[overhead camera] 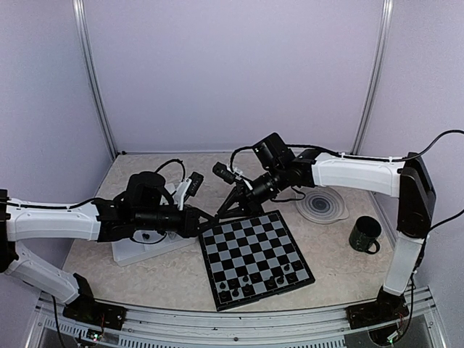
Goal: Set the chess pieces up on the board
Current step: Pass from the left arm to the right, then place the pawn at c7.
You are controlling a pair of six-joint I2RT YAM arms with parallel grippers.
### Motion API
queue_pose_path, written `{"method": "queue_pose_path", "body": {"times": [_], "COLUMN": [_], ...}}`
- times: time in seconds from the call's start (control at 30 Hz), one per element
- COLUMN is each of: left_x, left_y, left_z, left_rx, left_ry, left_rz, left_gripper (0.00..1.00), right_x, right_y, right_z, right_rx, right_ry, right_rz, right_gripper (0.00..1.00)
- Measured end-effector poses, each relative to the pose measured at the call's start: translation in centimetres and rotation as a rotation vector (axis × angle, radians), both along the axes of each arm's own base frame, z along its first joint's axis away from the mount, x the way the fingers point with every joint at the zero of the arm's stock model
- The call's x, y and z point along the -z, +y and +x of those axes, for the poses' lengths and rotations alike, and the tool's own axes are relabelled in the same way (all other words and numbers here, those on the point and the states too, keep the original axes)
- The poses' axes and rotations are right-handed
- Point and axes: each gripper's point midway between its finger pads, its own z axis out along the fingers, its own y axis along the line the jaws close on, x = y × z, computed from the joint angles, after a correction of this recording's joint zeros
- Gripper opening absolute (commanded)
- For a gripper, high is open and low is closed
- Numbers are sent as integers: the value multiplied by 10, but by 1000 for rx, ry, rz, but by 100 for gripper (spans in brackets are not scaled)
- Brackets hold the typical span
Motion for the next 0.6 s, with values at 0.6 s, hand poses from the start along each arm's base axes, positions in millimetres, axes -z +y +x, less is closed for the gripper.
{"method": "queue_pose_path", "body": {"times": [0.6], "left_x": [18], "left_y": [2], "left_z": [-7], "left_rx": [28], "left_ry": [19], "left_rz": [30], "left_gripper": [19], "right_x": [-1], "right_y": [-35], "right_z": [21], "right_rx": [65], "right_ry": [-140], "right_rz": [-67], "right_gripper": [0]}}
